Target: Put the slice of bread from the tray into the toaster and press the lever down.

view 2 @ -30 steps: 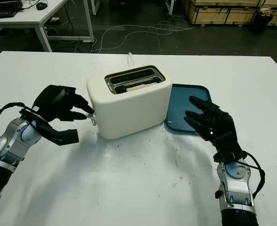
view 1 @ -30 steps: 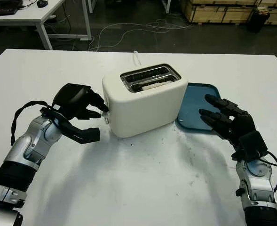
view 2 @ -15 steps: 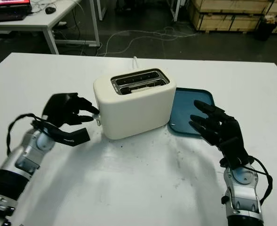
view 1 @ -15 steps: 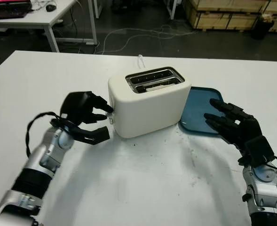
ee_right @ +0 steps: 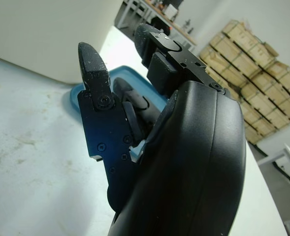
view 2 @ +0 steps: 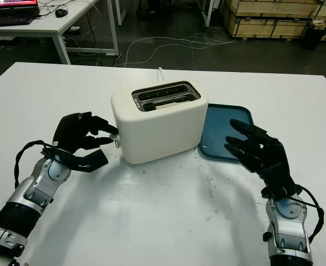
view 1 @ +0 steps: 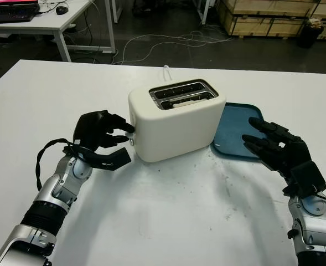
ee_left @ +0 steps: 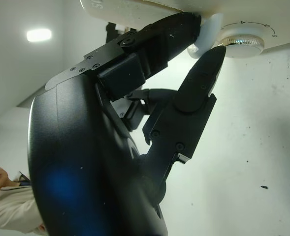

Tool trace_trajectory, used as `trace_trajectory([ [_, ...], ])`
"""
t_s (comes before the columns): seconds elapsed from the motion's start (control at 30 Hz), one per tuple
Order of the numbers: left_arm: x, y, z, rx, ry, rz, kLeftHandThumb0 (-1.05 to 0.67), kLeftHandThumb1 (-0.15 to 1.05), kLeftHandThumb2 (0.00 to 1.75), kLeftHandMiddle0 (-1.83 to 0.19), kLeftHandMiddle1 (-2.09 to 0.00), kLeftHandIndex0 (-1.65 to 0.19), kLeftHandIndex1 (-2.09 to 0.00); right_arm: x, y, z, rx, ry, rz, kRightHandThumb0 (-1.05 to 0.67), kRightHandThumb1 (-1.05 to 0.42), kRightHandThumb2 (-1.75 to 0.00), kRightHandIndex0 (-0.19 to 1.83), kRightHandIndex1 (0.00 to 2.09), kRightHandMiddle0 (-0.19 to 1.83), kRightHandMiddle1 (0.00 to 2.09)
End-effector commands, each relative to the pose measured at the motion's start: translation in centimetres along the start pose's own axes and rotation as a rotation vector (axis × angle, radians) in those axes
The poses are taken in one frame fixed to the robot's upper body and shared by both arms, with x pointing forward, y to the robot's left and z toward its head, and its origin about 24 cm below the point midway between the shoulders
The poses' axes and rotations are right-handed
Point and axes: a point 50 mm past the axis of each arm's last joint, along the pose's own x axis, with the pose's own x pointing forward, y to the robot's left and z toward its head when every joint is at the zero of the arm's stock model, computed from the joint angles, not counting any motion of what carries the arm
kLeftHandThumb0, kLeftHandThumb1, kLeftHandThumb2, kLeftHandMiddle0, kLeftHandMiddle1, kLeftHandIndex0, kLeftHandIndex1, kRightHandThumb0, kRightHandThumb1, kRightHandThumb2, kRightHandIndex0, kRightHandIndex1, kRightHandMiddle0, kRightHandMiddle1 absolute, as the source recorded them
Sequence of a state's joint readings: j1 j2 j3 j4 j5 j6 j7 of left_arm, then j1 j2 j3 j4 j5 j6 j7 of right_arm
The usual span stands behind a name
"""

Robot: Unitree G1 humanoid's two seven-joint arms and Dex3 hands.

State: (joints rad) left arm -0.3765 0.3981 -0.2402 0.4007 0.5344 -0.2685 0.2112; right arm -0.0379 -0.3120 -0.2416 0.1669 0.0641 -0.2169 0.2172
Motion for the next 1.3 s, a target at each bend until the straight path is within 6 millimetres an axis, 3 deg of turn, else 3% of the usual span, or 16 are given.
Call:
trace_trajectory([
  [0.0,-2.1,-9.0,4.1,-0.066,-0.125,-0.370,-0.32,0.81,0.00,-0.79,-1.39,-1.26,-0.01,0.3,0.2,0.6,0.016,-0.026,0.001,-0.43,-0.89,0.00,0.90,0.00,0.71,0.00],
  [0.13,-1.9,-8.6,4.1,-0.059,-0.144,-0.364,-0.30,0.80,0.00,-0.81,-1.45,-1.28,-0.02,0.1,0.2,0.6,0.023,-0.026,0.001,-0.44,-0.89,0.00,0.90,0.00,0.71,0.00],
  [0.23,-1.7,-7.9,4.7,-0.053,-0.145,-0.351,-0.30,0.78,0.00,-0.76,-1.69,-1.30,-0.03,-0.1,0.2,0.6,0.008,-0.028,-0.003,-0.43,-0.89,0.00,0.91,0.00,0.71,0.00],
  [0.33,-1.8,-7.9,5.1,-0.065,-0.033,-0.397,-0.30,0.78,0.01,-0.76,-1.70,-1.28,-0.02,-0.5,0.0,0.5,0.001,-0.022,-0.010,-0.42,-0.90,0.00,0.91,0.00,0.71,0.00],
  [0.37,-2.1,-8.6,5.0,-0.061,0.056,-0.459,-0.29,0.79,0.01,-0.74,-1.62,-1.25,-0.01,-0.6,-0.1,0.5,0.005,-0.018,-0.014,-0.41,-0.89,0.00,0.91,0.00,0.71,0.00],
  [0.5,-4.6,-13.1,4.1,0.001,0.278,-0.684,-0.22,0.80,0.00,-0.85,-0.95,-1.22,0.00,-0.7,-0.6,0.1,-0.016,0.002,-0.020,-0.39,-0.90,0.00,0.91,0.00,0.71,0.00],
  [0.6,-5.6,-14.2,3.7,-0.003,0.323,-0.747,-0.22,0.79,0.01,-0.91,-0.66,-1.23,-0.01,-0.6,-0.7,0.2,-0.046,0.007,-0.026,-0.38,-0.90,0.00,0.91,0.00,0.72,0.00],
  [1.13,-3.4,-10.1,3.2,0.002,0.318,-0.588,-0.23,0.82,0.00,-0.70,-1.28,-1.20,-0.01,0.2,-0.1,0.4,-0.021,-0.022,-0.015,-0.40,-0.91,0.00,0.92,0.01,0.71,0.00],
  [1.27,-3.1,-9.1,3.2,-0.005,0.324,-0.575,-0.25,0.84,0.01,-0.67,-1.31,-1.19,0.00,0.4,0.2,0.4,-0.017,-0.021,-0.010,-0.43,-0.91,0.00,0.92,0.00,0.72,0.00],
])
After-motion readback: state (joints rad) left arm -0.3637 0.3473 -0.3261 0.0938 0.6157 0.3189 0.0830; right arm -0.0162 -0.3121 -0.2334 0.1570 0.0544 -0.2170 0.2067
